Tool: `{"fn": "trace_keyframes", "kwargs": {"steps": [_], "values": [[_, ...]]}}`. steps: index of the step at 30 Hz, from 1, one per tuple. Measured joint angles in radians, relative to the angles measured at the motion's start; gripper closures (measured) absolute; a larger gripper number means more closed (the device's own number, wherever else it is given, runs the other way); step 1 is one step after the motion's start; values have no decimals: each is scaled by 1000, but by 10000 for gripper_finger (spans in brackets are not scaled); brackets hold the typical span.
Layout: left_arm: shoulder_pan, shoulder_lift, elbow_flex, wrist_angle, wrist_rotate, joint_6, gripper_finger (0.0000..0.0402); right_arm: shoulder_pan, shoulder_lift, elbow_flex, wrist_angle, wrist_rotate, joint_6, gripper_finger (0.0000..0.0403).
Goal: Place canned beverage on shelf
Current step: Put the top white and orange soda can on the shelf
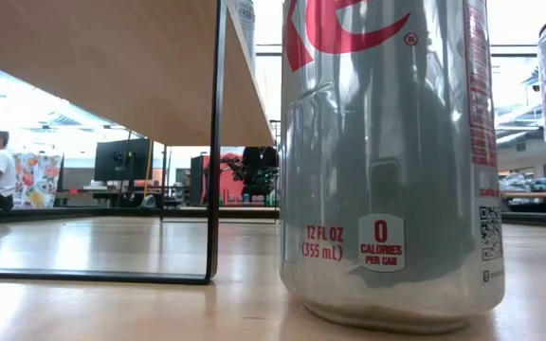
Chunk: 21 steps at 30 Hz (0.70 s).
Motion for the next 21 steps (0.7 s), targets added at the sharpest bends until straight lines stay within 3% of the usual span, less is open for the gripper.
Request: {"fn": "trace_keyframes", "kwargs": {"steps": [7, 12, 21], "values": [[-31, 36, -1, -18, -124, 32, 18, 11, 1, -93, 2, -85, 53, 60], [-33, 33, -1, -36, -173, 69, 18, 35, 1, -185, 123, -148, 85, 87], [-33, 36, -1, -186, -162, 85, 18, 45, 1, -386, 440, -114, 156, 130]]}}
